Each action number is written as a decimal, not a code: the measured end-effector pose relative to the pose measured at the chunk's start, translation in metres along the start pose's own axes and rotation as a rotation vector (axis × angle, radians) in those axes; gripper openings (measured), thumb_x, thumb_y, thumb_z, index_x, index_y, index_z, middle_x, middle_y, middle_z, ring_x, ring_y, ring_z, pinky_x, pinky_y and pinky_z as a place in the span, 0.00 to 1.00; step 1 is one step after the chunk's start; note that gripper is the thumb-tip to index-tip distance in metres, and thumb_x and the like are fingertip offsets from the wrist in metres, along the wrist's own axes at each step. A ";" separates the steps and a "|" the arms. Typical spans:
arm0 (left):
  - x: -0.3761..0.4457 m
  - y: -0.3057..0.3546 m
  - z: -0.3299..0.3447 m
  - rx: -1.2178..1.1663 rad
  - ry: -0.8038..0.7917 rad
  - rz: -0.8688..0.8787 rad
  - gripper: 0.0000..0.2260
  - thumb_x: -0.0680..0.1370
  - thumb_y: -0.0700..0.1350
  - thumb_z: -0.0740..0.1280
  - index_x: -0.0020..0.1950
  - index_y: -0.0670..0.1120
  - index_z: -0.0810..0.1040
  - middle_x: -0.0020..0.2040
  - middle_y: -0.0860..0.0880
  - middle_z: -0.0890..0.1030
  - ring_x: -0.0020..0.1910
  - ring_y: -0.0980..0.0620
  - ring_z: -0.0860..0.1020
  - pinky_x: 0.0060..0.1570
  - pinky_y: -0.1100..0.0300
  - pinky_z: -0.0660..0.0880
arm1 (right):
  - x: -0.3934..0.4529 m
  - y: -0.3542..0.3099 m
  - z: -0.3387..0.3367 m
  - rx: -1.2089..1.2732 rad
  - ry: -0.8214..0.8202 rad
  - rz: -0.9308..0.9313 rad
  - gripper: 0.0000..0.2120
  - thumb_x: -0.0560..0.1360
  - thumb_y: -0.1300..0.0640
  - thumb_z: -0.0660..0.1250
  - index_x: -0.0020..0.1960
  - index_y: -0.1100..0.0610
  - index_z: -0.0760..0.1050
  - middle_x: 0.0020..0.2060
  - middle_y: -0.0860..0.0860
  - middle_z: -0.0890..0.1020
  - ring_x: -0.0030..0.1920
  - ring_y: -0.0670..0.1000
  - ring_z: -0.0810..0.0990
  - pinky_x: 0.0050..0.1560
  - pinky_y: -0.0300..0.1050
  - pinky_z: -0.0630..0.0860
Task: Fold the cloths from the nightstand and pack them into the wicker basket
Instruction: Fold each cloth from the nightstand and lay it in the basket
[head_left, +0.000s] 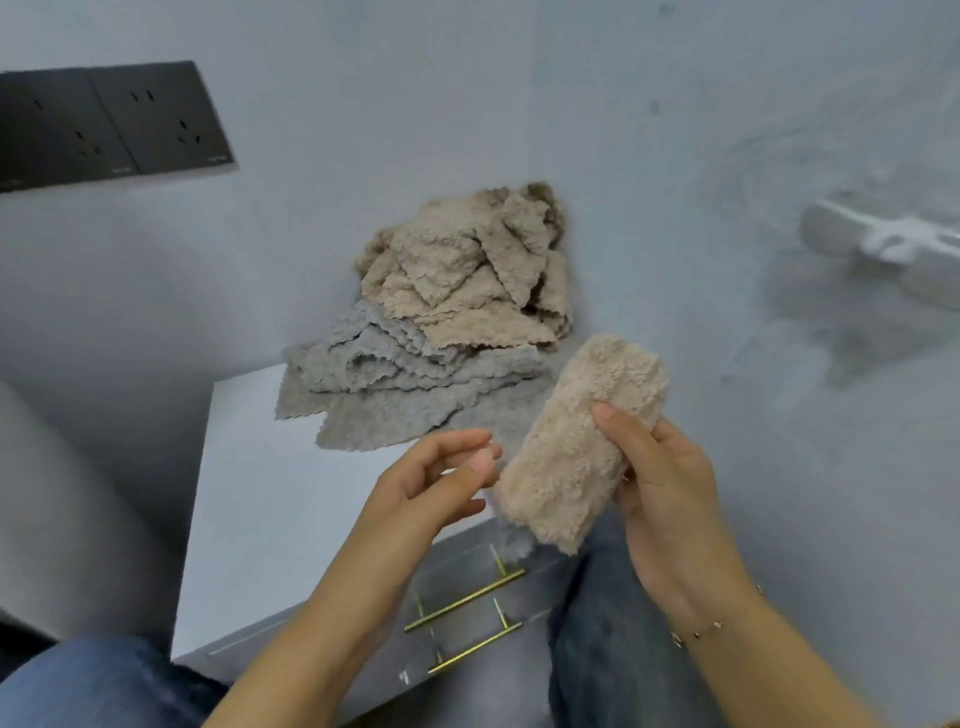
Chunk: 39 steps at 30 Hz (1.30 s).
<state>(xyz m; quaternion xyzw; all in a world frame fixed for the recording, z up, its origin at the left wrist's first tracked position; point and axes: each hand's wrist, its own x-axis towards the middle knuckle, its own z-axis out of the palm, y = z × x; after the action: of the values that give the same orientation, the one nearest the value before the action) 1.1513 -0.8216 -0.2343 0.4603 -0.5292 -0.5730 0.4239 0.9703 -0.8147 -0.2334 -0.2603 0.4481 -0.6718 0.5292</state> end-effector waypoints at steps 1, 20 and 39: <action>-0.002 0.003 0.010 -0.009 -0.025 0.003 0.18 0.71 0.53 0.70 0.59 0.50 0.81 0.55 0.52 0.84 0.57 0.52 0.81 0.60 0.52 0.75 | -0.008 -0.007 -0.012 -0.019 0.030 -0.025 0.15 0.72 0.57 0.70 0.57 0.59 0.80 0.49 0.53 0.86 0.51 0.52 0.85 0.47 0.43 0.80; -0.081 -0.042 0.217 -0.026 -0.705 -0.240 0.10 0.79 0.43 0.63 0.56 0.46 0.81 0.54 0.49 0.84 0.55 0.51 0.82 0.57 0.57 0.77 | -0.188 -0.032 -0.246 -0.192 0.641 -0.189 0.18 0.70 0.54 0.69 0.59 0.54 0.79 0.51 0.49 0.86 0.52 0.49 0.84 0.53 0.50 0.77; -0.050 -0.227 0.376 1.179 -1.144 0.404 0.16 0.79 0.42 0.58 0.67 0.50 0.72 0.64 0.53 0.72 0.62 0.51 0.69 0.60 0.56 0.67 | -0.171 0.118 -0.485 -0.375 1.052 0.214 0.12 0.75 0.52 0.70 0.57 0.55 0.77 0.48 0.51 0.83 0.48 0.53 0.82 0.50 0.60 0.81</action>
<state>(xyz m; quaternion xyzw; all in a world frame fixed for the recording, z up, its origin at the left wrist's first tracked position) 0.7954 -0.6735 -0.4505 0.1419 -0.9467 -0.2611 -0.1245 0.6793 -0.4993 -0.5406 0.0666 0.7870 -0.5624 0.2448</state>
